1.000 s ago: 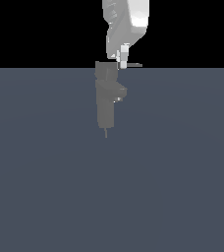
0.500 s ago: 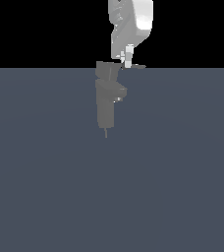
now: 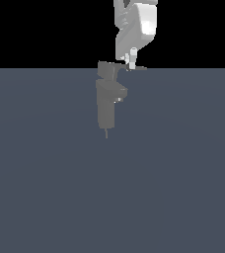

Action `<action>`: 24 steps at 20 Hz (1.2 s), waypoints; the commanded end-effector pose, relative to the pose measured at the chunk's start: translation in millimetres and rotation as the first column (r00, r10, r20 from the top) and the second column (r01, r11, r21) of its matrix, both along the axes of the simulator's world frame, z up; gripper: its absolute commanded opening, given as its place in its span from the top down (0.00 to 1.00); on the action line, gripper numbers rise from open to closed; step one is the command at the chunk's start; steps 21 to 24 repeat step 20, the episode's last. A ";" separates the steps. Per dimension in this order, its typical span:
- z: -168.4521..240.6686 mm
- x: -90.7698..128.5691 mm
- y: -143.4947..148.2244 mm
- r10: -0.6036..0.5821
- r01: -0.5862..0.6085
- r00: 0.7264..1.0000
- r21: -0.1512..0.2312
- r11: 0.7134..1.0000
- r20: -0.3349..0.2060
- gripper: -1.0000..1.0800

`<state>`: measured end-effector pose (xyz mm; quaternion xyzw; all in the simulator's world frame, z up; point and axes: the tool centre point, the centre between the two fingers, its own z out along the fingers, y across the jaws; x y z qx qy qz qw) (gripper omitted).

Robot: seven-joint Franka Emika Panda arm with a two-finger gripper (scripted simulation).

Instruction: Turn on the faucet by rotating a designated handle.

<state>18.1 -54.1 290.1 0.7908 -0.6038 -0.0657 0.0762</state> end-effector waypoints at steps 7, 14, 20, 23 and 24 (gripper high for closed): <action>-3.9 17.8 -27.4 -0.024 0.024 1.000 -0.006 1.000 0.002 1.00; -5.4 31.9 -40.1 -0.030 0.030 1.000 -0.007 1.000 0.004 1.00; -6.4 41.6 -48.9 -0.034 0.034 0.999 -0.007 0.999 0.006 1.00; -6.4 41.6 -48.9 -0.034 0.034 0.999 -0.007 0.999 0.006 1.00; -6.4 41.6 -48.9 -0.034 0.034 0.999 -0.007 0.999 0.006 1.00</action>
